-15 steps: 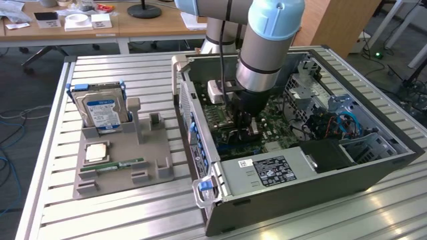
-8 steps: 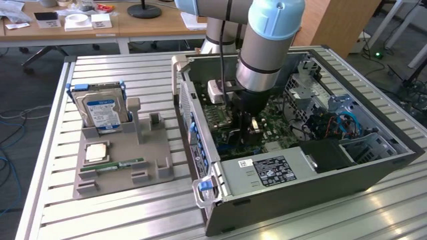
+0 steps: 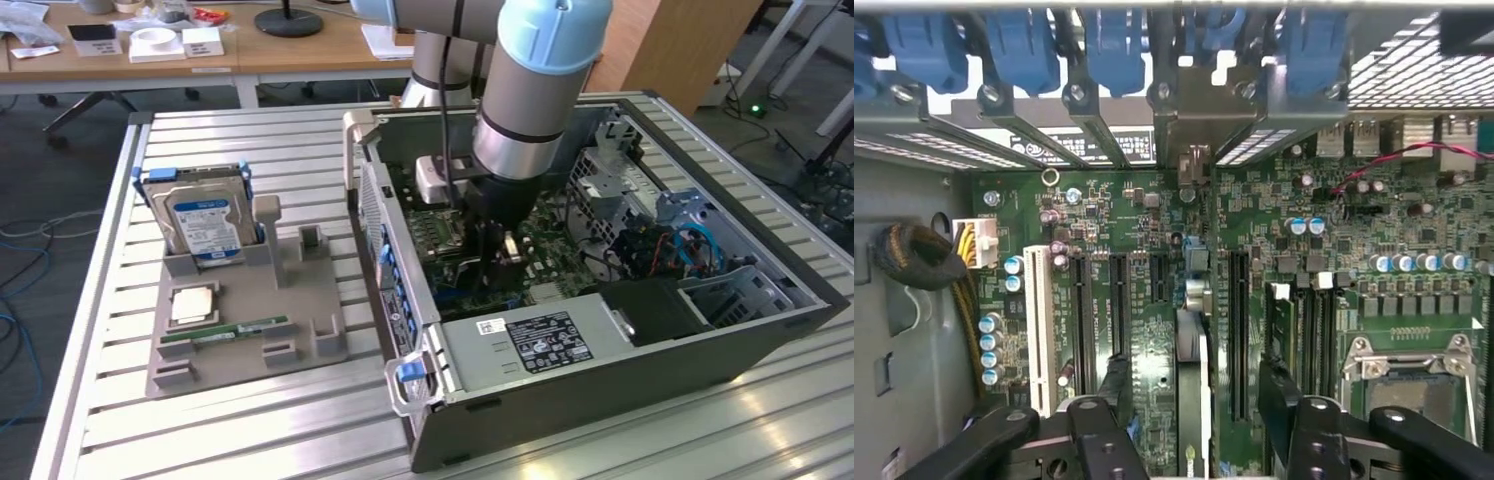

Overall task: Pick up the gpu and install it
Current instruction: 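Insert the gpu into the slot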

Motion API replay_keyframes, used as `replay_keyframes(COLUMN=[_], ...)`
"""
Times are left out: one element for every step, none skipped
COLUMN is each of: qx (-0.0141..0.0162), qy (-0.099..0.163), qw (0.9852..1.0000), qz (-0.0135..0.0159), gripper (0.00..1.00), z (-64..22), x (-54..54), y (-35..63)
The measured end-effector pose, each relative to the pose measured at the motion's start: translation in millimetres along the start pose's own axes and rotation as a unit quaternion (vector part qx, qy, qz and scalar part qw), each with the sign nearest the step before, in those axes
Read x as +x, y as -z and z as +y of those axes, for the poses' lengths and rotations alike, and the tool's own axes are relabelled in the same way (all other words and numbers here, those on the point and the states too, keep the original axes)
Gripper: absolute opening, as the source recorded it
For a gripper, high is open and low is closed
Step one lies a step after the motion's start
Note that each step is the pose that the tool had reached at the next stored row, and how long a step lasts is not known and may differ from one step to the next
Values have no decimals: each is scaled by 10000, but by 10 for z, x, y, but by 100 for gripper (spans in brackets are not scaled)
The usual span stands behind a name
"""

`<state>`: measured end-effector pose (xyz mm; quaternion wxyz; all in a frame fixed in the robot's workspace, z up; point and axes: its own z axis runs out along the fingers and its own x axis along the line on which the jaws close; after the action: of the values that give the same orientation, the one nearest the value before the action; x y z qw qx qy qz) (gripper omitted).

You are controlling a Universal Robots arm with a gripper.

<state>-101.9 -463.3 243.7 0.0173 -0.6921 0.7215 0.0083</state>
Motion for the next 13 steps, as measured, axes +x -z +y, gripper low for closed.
replay_keyframes(qx=[0,0,0,0,0,0,0,0,0,0,0,0,0], qy=[0,0,0,0,0,0,1,0,0,0,0,0,0], qw=[10000,10000,10000,10000,10000,10000,10000,10000,10000,10000,10000,10000,10000], qz=[0,0,0,0,0,0,0,0,0,0,0,0,0], gripper=[63,63,63,63,63,63,63,63,63,63,63,63,63], z=[0,-1,-1,-1,-2,-2,-3,-3,-4,-4,-4,-5,-6], x=[-1,-2,-3,-4,-6,-7,-8,-9,-11,-12,-13,-15,-16], y=[27,56,86,118,152,188,223,258,293,329,365,401,438])
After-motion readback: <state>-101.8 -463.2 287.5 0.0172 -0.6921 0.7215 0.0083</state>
